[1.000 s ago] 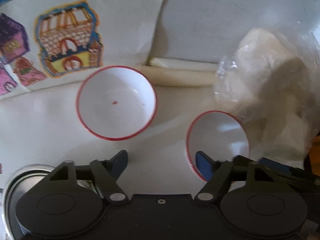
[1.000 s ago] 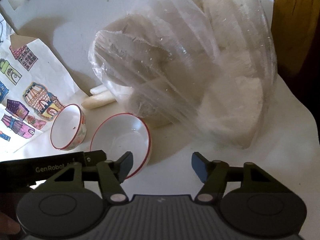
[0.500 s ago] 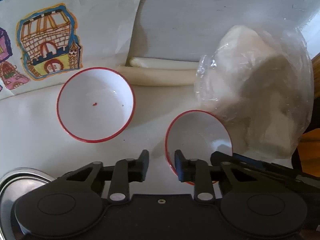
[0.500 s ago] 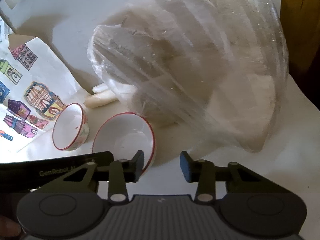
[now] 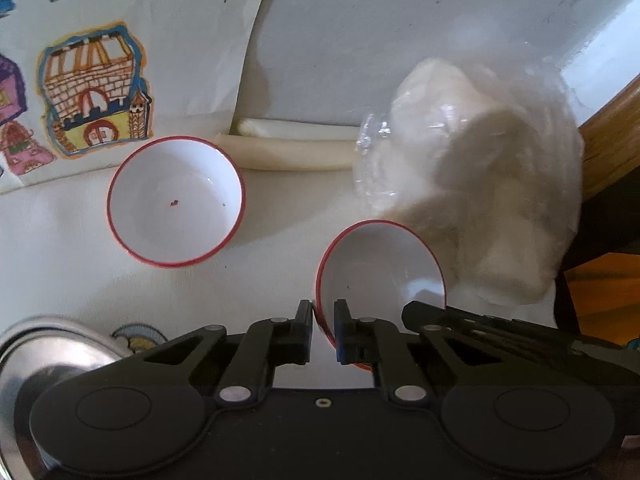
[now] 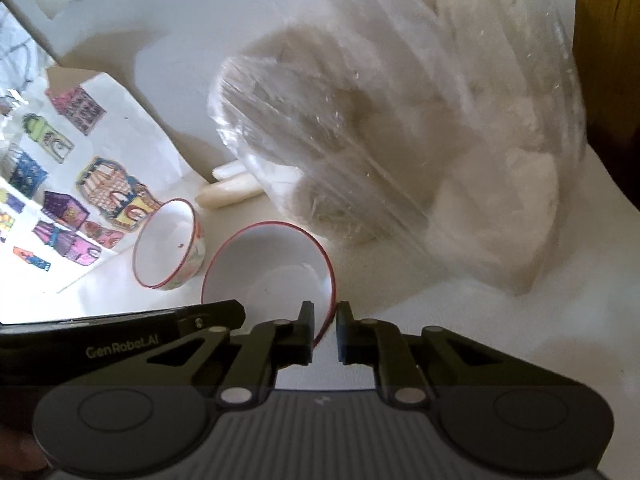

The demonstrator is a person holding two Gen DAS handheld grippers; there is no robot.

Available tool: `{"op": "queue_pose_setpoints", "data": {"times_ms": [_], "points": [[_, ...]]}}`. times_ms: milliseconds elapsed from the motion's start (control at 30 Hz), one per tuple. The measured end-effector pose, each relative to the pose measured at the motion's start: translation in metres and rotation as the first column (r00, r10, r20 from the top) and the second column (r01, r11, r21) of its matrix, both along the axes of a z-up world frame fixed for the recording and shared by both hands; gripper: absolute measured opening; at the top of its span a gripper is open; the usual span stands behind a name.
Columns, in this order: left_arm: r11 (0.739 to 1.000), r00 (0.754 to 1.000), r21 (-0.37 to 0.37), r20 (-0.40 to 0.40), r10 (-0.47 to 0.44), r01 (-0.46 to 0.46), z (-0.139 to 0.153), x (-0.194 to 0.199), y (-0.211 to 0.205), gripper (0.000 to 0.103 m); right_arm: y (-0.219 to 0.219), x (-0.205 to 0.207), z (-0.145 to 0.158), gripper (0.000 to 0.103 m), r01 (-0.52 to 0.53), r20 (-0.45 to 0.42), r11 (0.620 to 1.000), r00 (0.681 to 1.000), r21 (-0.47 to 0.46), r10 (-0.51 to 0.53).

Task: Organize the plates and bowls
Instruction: 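Close both grippers on the white bowl's red rim, then lift the white bowl with both grippers and carry it over the steel bowl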

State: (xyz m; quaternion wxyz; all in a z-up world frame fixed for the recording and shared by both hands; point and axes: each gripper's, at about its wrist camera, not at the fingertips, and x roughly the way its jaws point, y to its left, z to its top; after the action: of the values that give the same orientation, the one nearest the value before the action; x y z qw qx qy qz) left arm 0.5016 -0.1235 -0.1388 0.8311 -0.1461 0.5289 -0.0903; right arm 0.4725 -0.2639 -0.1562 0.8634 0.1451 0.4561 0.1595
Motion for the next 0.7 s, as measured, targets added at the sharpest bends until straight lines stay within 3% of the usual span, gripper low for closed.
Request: {"op": "queue_pose_setpoints", "data": {"times_ms": [433, 700], "points": [[0.999, 0.992, 0.014, 0.114, 0.045, -0.047, 0.060, -0.062, -0.007, 0.011, -0.029, -0.052, 0.047, 0.012, -0.078, 0.099, 0.996, 0.992, 0.033, 0.075], [0.996, 0.995, 0.015, 0.058, 0.086, -0.087, 0.072, -0.106, -0.014, 0.011, -0.039, -0.089, 0.058, 0.012, -0.169, 0.108, 0.986, 0.980, 0.002, 0.168]]}}
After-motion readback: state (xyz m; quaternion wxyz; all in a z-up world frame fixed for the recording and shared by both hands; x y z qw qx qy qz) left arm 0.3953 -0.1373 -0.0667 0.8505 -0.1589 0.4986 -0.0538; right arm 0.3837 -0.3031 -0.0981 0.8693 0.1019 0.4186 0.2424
